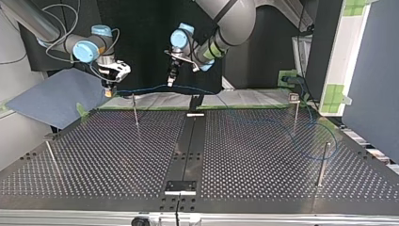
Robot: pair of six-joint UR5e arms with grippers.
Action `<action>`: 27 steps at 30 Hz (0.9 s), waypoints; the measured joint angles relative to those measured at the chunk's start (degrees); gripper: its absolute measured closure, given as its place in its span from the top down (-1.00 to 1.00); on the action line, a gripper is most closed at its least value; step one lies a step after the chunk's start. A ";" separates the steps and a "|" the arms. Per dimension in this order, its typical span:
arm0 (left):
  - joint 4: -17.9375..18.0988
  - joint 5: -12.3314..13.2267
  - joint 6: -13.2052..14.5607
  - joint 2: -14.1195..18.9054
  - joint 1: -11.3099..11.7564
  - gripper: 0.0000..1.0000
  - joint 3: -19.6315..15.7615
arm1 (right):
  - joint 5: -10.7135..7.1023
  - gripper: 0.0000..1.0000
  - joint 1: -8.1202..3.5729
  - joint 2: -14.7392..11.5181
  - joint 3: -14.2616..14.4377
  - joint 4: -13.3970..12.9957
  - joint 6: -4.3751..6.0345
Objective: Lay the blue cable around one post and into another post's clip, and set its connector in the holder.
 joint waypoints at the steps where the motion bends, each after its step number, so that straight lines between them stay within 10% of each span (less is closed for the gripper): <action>1: -0.15 -0.02 -0.02 -0.21 0.08 1.00 0.41 | 0.00 -1.00 0.01 0.00 0.01 -0.01 -0.01; 20: -2.20 0.17 0.19 -0.67 2.27 1.00 3.70 | -0.02 -1.00 0.04 0.03 -0.04 -0.13 0.00; 21: -2.29 0.17 0.21 -0.67 2.28 0.65 3.70 | -0.02 -1.00 0.03 0.03 -0.04 -0.11 -0.02; 27: -3.03 0.49 0.48 -0.64 2.13 0.64 3.67 | -0.03 -1.00 -0.41 0.03 -0.03 -0.17 -0.11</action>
